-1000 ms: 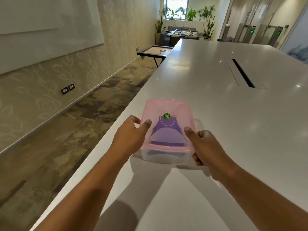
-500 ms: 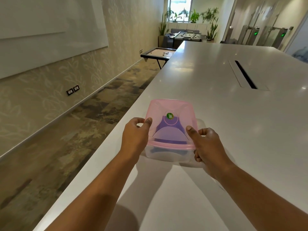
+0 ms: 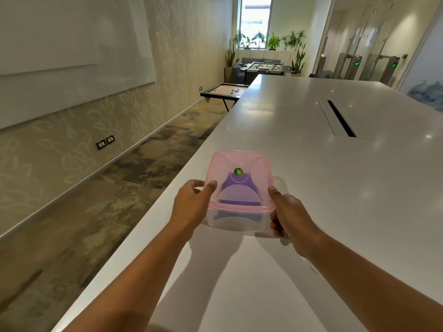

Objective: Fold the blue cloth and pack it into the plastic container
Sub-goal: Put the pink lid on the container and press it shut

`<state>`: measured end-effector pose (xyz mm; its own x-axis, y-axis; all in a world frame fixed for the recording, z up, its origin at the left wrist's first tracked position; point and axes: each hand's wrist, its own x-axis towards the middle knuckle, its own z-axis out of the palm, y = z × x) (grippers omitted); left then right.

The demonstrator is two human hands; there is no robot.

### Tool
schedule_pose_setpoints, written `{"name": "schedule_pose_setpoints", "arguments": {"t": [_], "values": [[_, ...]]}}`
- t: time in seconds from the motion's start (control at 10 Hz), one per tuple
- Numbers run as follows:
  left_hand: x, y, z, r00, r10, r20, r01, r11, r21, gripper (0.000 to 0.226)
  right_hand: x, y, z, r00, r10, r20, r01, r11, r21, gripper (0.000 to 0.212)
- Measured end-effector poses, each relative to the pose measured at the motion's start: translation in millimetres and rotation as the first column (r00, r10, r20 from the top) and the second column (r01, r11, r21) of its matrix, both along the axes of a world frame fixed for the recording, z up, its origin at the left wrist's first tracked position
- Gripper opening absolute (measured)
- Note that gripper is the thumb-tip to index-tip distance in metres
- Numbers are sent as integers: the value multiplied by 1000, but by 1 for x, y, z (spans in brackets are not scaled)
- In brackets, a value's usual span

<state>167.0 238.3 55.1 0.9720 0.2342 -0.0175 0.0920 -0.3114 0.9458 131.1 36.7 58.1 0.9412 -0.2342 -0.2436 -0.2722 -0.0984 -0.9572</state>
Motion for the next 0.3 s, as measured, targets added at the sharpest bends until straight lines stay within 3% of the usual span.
{"name": "schedule_pose_setpoints", "arguments": {"t": [0.2, 0.3], "values": [[-9, -1, 4, 997, 31, 69, -42, 986, 159, 57, -11, -8, 14, 999, 40, -7, -40, 998, -53, 43], [-19, -8, 6, 985, 103, 138, -140, 946, 292, 56, -21, -16, 19, 997, 81, 9, -79, 991, -111, 35]]}}
